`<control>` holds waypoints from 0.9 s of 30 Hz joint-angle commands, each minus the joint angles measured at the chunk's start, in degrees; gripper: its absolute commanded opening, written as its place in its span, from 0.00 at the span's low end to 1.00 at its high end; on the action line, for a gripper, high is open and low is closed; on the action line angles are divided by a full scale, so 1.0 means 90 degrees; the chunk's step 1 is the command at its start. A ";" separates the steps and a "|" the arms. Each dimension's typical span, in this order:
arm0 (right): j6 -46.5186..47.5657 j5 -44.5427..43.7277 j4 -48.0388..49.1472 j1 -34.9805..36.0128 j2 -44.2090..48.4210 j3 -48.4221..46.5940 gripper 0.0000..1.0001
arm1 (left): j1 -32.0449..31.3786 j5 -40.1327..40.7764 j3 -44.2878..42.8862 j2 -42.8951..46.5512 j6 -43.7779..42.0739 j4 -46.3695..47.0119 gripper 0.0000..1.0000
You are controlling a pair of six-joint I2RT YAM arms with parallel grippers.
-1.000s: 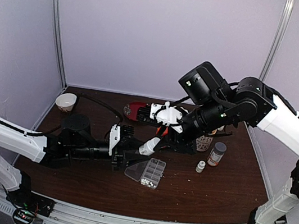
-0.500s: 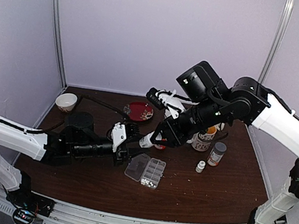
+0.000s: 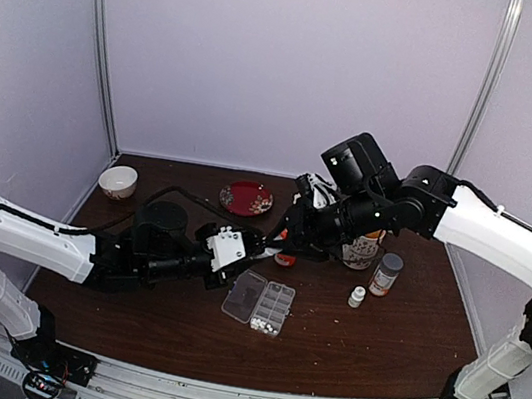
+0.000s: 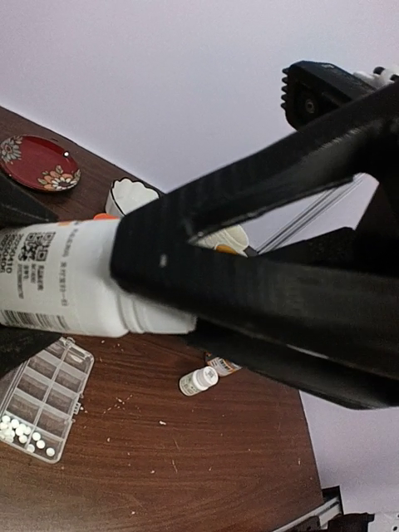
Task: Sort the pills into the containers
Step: Screw the lid of the pill bottle onto the pill bottle.
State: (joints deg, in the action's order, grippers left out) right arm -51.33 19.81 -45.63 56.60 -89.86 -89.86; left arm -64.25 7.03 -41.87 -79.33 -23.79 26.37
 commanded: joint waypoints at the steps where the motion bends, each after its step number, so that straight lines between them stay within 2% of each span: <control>1: -0.0718 0.0298 0.0751 -0.0195 0.0234 0.0220 0.48 | -0.0077 0.0061 -0.0240 0.0081 -0.0357 0.0720 0.14; 3: -0.0460 0.0128 0.0442 -0.0294 0.0354 0.0087 0.58 | -0.0078 0.0010 -0.0165 0.0117 -0.0223 0.0841 0.14; 6: -0.0039 -0.0169 0.0047 -0.0450 0.0654 0.0075 0.66 | -0.0061 -0.0095 -0.0057 0.0140 0.0034 0.1019 0.14; 12: 0.1249 -0.0368 -0.0709 -0.0732 0.1030 -0.0125 0.72 | -0.0067 -0.0272 0.0060 0.0152 0.0392 0.1135 0.15; 15: 0.2545 -0.0307 -0.0830 -0.0706 0.1125 -0.0218 0.71 | -0.0061 -0.0448 0.0130 0.0157 0.0547 0.1248 0.15; 19: 0.4811 -0.0339 -0.0233 -0.0577 0.1631 0.0283 0.70 | -0.0059 -0.0883 0.0127 0.0182 0.0842 0.1277 0.15; 24: 0.7304 0.0829 0.0134 -0.0515 0.1970 0.0504 0.69 | -0.0064 -0.1444 0.0082 0.0214 0.1156 0.1247 0.15; 27: 0.8302 0.0867 -0.0369 -0.0258 0.1694 0.0130 0.68 | -0.0061 -0.1667 0.0072 0.0248 0.1266 0.1243 0.15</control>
State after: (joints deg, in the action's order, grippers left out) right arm 3.81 23.59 -47.62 51.83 -72.99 -86.04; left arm -64.66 -3.27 -41.12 -78.63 -15.42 34.24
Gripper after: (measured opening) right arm 0.688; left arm 0.317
